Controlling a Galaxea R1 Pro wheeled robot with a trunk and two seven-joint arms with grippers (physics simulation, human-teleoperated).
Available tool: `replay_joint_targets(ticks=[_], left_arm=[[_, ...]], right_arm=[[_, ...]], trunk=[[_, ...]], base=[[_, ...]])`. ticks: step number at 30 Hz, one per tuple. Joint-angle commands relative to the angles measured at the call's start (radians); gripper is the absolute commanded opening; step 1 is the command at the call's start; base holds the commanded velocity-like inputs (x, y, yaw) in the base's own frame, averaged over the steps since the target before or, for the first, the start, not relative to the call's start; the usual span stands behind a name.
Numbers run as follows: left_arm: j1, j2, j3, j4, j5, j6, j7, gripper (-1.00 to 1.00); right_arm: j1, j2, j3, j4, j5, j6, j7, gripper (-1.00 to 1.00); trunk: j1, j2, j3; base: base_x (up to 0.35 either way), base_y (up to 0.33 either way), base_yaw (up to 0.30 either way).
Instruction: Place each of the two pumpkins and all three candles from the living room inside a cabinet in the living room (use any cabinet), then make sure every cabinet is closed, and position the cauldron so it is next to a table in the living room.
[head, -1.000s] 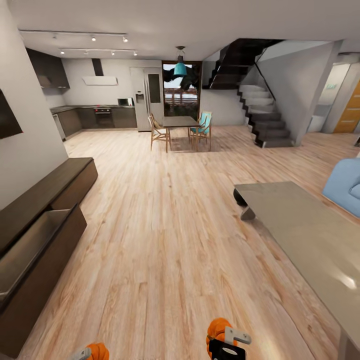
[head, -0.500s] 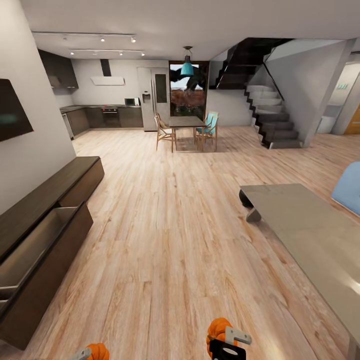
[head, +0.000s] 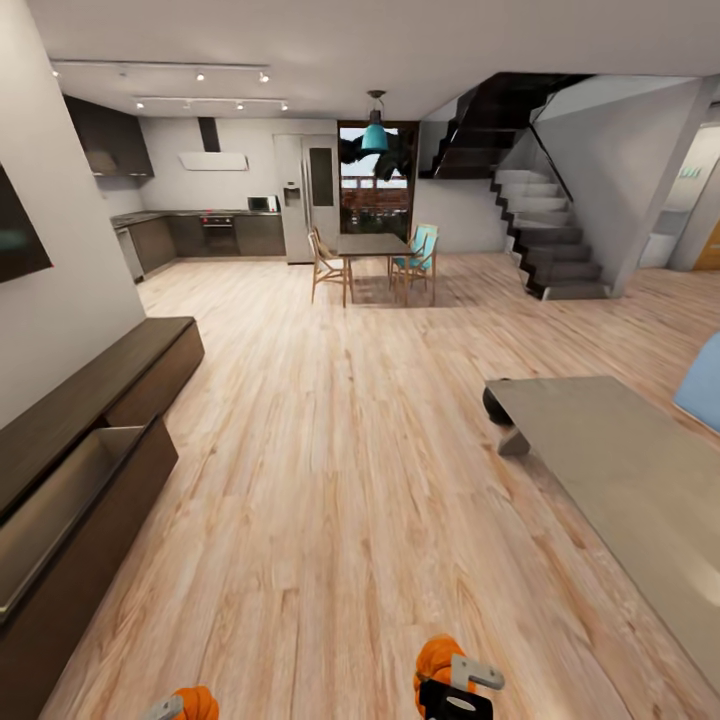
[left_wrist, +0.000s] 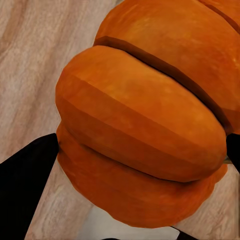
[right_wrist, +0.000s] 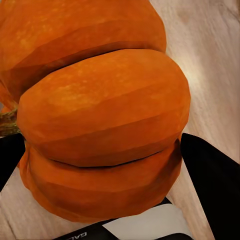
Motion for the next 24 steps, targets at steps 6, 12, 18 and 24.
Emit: replay_joint_targets(ticks=[6, 12, 18, 24], left_arm=[[0.000, 0.001, 0.000, 0.000, -0.001, 0.000, 0.000, -1.00], [0.000, 0.000, 0.000, 0.000, -0.001, 0.000, 0.000, -1.00], [0.000, 0.000, 0.000, 0.000, -0.001, 0.000, 0.000, -1.00], [0.000, 0.000, 0.000, 0.000, -0.001, 0.000, -0.001, -1.00]], right_arm=[[0.000, -0.001, 0.000, 0.000, 0.002, 0.000, 0.000, -1.00], [0.000, -0.002, -0.002, 0.000, 0.002, -0.001, 0.000, -1.00], [0.000, -0.002, -0.002, 0.000, 0.002, -0.002, 0.000, -1.00], [0.000, -0.005, -0.002, 0.000, 0.002, -0.002, 0.000, -1.00]], trunk=[[0.000, 0.000, 0.000], [0.000, 0.000, 0.000], [0.000, 0.000, 0.000], [0.000, 0.000, 0.000]], base=[[0.330, 0.000, 0.000], [0.330, 0.000, 0.000], [0.330, 0.000, 0.000], [0.330, 0.000, 0.000]])
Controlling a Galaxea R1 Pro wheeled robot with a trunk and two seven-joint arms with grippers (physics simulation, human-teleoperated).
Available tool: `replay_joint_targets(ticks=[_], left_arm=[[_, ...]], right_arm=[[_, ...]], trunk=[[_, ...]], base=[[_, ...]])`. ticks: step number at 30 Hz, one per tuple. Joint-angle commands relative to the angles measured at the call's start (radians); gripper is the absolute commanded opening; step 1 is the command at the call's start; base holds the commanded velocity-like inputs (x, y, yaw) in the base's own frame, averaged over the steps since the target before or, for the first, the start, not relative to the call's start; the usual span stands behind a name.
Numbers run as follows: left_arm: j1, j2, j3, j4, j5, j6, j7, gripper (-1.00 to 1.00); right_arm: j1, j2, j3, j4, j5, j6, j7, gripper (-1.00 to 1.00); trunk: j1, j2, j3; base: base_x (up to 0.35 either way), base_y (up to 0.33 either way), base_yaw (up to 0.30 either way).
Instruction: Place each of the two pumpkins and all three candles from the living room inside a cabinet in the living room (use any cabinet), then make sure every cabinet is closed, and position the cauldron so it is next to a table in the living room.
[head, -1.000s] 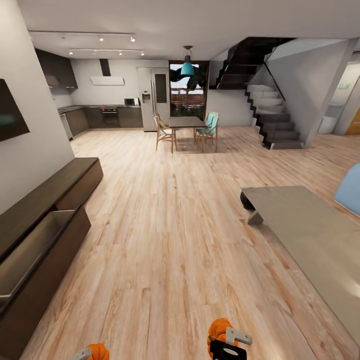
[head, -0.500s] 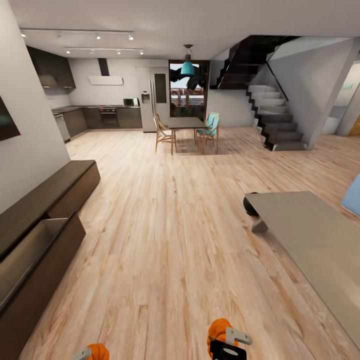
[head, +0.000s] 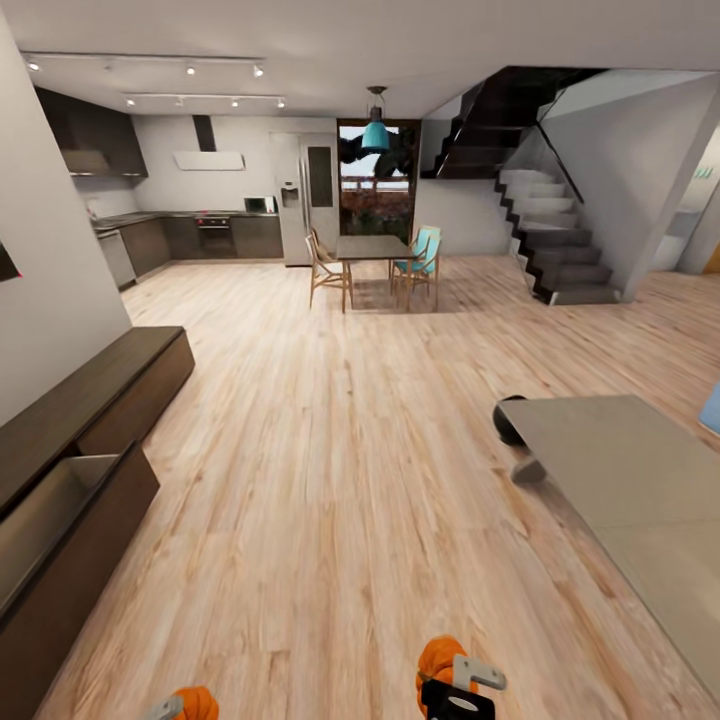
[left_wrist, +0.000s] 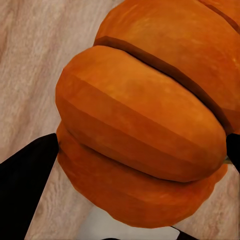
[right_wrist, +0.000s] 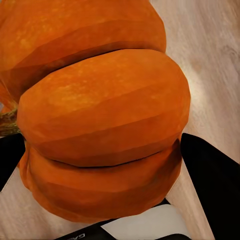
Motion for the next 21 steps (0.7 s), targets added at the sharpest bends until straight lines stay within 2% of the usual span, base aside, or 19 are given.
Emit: replay_joint_targets(ticks=[1, 13, 17, 21], left_arm=[[0.000, 0.000, 0.000, 0.000, -0.001, 0.000, 0.000, -1.00], [0.000, 0.000, 0.000, 0.000, -0.001, 0.000, 0.000, -1.00], [0.000, 0.000, 0.000, 0.000, -0.002, -0.001, 0.000, -1.00], [0.000, 0.000, -0.002, -0.002, -0.008, -0.019, 0.002, -1.00]], right_arm=[[0.000, -0.001, 0.000, 0.000, 0.003, 0.000, 0.000, -1.00], [0.000, -0.001, 0.000, 0.000, 0.003, -0.002, 0.000, -1.00], [0.000, -0.001, -0.001, 0.000, 0.002, -0.055, 0.000, -1.00], [-0.001, -0.003, -0.003, 0.002, 0.001, -0.068, 0.000, -1.00]], trunk=[[0.000, 0.000, 0.000], [0.000, 0.000, 0.000], [0.000, 0.000, 0.000], [0.000, 0.000, 0.000]], base=[[0.330, 0.000, 0.000], [0.330, 0.000, 0.000], [0.330, 0.000, 0.000], [0.330, 0.000, 0.000]])
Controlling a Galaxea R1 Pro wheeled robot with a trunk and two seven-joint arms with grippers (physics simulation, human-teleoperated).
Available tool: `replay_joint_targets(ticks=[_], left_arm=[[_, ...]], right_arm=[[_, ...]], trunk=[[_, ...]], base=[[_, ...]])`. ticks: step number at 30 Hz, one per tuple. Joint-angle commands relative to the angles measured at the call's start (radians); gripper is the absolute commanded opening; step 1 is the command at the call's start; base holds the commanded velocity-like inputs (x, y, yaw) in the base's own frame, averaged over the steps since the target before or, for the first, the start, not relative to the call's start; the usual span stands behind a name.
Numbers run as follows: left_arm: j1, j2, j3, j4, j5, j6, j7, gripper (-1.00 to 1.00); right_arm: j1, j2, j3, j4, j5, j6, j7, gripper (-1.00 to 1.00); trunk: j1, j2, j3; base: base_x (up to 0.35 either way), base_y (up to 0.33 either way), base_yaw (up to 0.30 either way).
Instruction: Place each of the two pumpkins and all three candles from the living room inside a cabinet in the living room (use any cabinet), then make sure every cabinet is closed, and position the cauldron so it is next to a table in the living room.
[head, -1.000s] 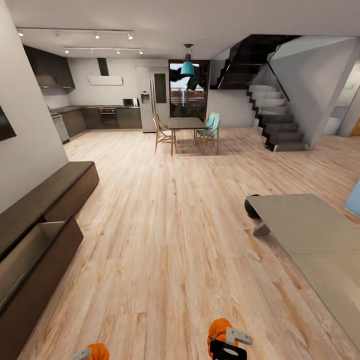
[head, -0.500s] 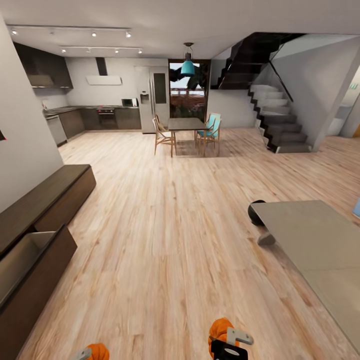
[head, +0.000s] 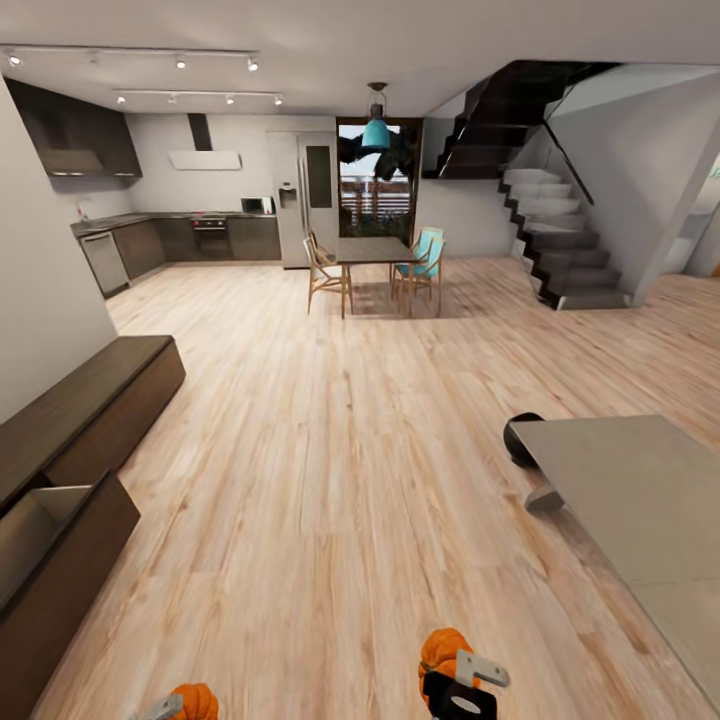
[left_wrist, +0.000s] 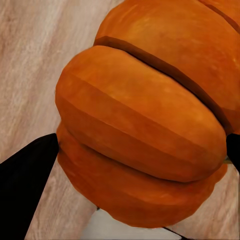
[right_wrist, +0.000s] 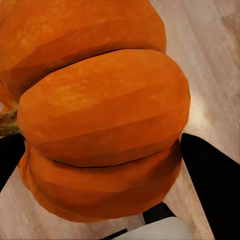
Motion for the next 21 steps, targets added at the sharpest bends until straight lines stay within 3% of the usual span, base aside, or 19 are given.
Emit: replay_joint_targets(ticks=[1, 3, 6, 10, 13, 16, 20, 21], left_arm=[[-0.001, 0.001, 0.000, -0.005, -0.002, 0.000, 0.000, -1.00], [-0.010, 0.002, -0.001, -0.024, -0.004, 0.007, 0.002, -1.00], [-0.057, 0.004, -0.001, -0.069, -0.006, 0.078, 0.003, -1.00], [-0.158, 0.012, -0.001, -0.090, -0.009, 0.158, 0.013, -1.00], [-0.211, 0.018, -0.001, -0.090, -0.027, 0.172, 0.075, -1.00], [-0.232, 0.019, 0.001, -0.091, -0.052, 0.176, 0.162, -1.00], [-0.245, 0.012, 0.001, -0.099, -0.058, 0.209, 0.188, -1.00], [-0.255, 0.014, 0.002, -0.103, -0.059, 0.243, 0.187, -1.00]], right_arm=[[-0.004, 0.002, -0.002, 0.000, 0.003, 0.000, 0.000, -1.00], [-0.023, 0.008, -0.005, -0.006, 0.003, 0.005, -0.004, -1.00], [-0.118, 0.011, -0.006, -0.003, -0.001, 0.041, -0.006, -1.00], [-0.239, 0.012, -0.008, 0.002, -0.003, 0.187, -0.004, -1.00], [-0.305, 0.012, -0.009, 0.003, -0.006, 0.239, -0.007, -1.00], [-0.336, 0.012, -0.012, 0.004, -0.011, 0.288, -0.002, -1.00], [-0.362, 0.012, -0.014, 0.004, -0.013, 0.333, -0.002, -1.00], [-0.376, 0.012, -0.014, 0.001, -0.014, 0.371, -0.005, -1.00]], trunk=[[0.000, 0.000, 0.000], [0.000, 0.000, 0.000], [0.000, 0.000, 0.000], [0.000, 0.000, 0.000], [0.000, 0.000, 0.000], [0.000, 0.000, 0.000], [0.000, 0.000, 0.000], [0.000, 0.000, 0.000]], base=[[0.330, 0.000, 0.000], [0.330, 0.000, 0.000], [0.330, 0.000, 0.000], [0.330, 0.000, 0.000], [0.330, 0.000, 0.000], [0.330, 0.000, 0.000], [0.330, 0.000, 0.000], [0.330, 0.000, 0.000]])
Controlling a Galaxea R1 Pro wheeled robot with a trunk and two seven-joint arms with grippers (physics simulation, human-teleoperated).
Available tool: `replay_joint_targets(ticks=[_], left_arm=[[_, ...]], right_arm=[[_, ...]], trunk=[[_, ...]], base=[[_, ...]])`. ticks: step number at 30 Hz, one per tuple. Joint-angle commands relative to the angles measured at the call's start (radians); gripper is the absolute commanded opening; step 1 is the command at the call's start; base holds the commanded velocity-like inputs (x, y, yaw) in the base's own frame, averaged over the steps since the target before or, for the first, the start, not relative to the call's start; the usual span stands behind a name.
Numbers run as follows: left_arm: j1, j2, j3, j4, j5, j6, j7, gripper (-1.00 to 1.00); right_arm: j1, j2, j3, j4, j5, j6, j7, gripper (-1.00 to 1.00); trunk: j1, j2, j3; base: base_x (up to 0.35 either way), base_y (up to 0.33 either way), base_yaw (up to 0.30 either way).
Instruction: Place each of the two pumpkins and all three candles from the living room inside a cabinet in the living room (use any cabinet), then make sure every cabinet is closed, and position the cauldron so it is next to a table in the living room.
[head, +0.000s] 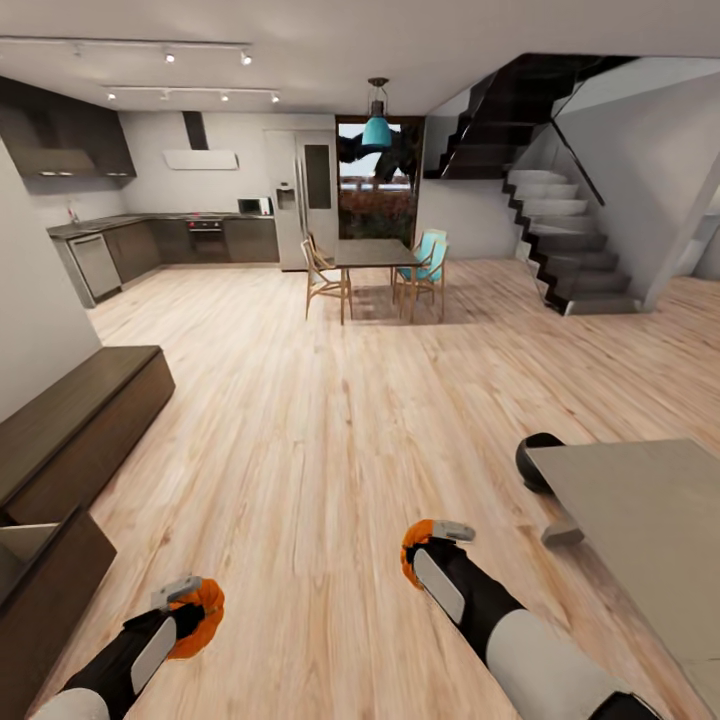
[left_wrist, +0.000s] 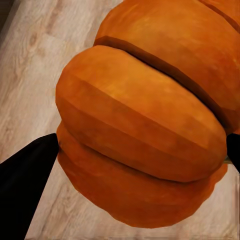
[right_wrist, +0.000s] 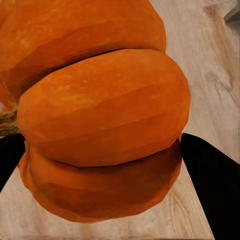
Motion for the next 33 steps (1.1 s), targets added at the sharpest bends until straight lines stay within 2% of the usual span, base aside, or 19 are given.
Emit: replay_joint_targets(ticks=[1, 4, 10, 33], left_arm=[[-0.022, 0.001, 0.001, -0.003, -0.004, 0.044, 0.000, -1.00], [-0.053, 0.003, 0.001, -0.006, -0.004, 0.094, 0.003, -1.00], [-0.085, 0.002, 0.002, -0.008, -0.002, 0.126, 0.002, -1.00], [-0.090, 0.002, 0.005, -0.010, -0.002, 0.128, 0.005, -1.00]], right_arm=[[-0.010, 0.000, 0.000, -0.004, 0.005, 0.046, -0.003, -1.00], [-0.018, 0.001, -0.001, -0.007, 0.004, 0.105, -0.001, -1.00], [-0.020, 0.012, 0.000, -0.008, 0.011, 0.128, -0.003, -1.00], [-0.020, 0.031, 0.007, -0.015, 0.016, 0.128, -0.006, -1.00]], trunk=[[0.000, 0.000, 0.000], [0.000, 0.000, 0.000], [0.000, 0.000, 0.000], [0.000, 0.000, 0.000]], base=[[0.323, 0.000, 0.000], [0.309, 0.000, 0.000], [0.302, 0.000, 0.000], [0.319, 0.000, 0.000]])
